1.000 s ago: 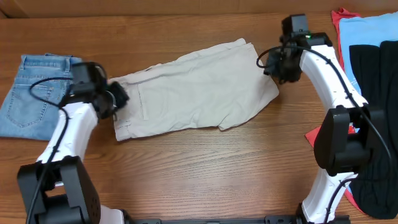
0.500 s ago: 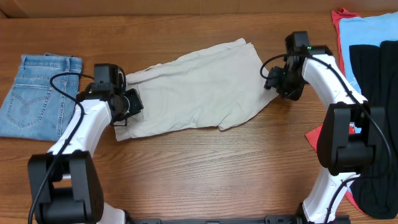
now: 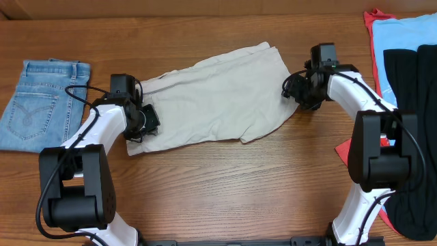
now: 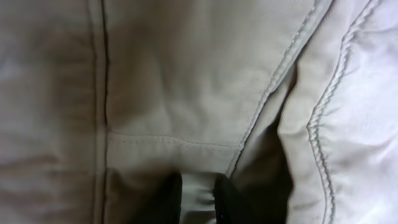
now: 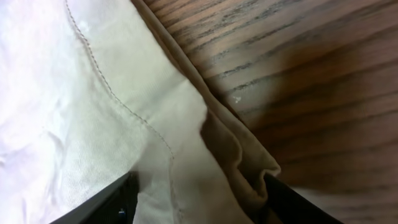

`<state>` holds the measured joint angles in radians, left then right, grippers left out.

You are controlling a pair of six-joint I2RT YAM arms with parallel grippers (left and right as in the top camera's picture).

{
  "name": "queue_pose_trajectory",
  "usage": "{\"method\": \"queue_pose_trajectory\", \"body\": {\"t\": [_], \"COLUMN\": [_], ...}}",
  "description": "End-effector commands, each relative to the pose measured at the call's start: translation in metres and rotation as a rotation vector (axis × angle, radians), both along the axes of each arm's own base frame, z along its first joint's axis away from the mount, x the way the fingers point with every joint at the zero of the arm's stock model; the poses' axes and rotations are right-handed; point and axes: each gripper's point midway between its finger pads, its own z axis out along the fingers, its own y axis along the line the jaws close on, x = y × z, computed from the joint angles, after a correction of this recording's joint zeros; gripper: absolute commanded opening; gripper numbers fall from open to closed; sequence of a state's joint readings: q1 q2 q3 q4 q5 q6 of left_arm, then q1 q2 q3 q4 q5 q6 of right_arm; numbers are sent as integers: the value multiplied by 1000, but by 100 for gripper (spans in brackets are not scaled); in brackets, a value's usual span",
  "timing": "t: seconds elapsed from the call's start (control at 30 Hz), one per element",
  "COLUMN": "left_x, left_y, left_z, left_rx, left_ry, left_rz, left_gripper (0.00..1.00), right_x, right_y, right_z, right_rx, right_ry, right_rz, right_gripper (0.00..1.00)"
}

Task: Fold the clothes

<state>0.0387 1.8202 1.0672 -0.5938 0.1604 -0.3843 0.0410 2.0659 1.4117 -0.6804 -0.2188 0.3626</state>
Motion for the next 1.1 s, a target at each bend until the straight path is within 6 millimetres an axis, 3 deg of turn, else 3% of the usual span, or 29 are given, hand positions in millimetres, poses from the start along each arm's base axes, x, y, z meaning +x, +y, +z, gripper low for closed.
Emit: {"method": "queue_pose_trajectory", "body": {"t": [0.0, 0.27, 0.43, 0.5, 0.57, 0.63, 0.83, 1.07], "left_x": [-10, -13, -16, -17, -18, -19, -22, -29], "left_y": [-1, -1, -1, -1, -1, -1, 0, 17], "left_z": [-17, -18, -18, -18, -18, -19, -19, -21], "left_rx": [14, 13, 12, 12, 12, 12, 16, 108], "left_ry": [57, 72, 84, 86, 89, 95, 108, 141], "left_rz": [-26, -26, -27, -27, -27, -27, -26, -9], "left_gripper": [23, 24, 24, 23, 24, 24, 22, 21], "right_x": [0, 1, -3, -7, -10, -12, -44, -88], "right_y": [0, -16, -16, -17, -17, -17, -34, -76], "right_z": [-10, -18, -35, -42, -45, -45, -39, -2], "right_rx": [-8, -102, -104, -105, -106, -107, -161, -335], "right_ry": [6, 8, 47, 67, 84, 89, 231, 366], "right_rz": [0, -27, -25, -24, -23, -17, -21, -134], "right_gripper": [65, 61, 61, 48, 22, 4, 4, 4]}}
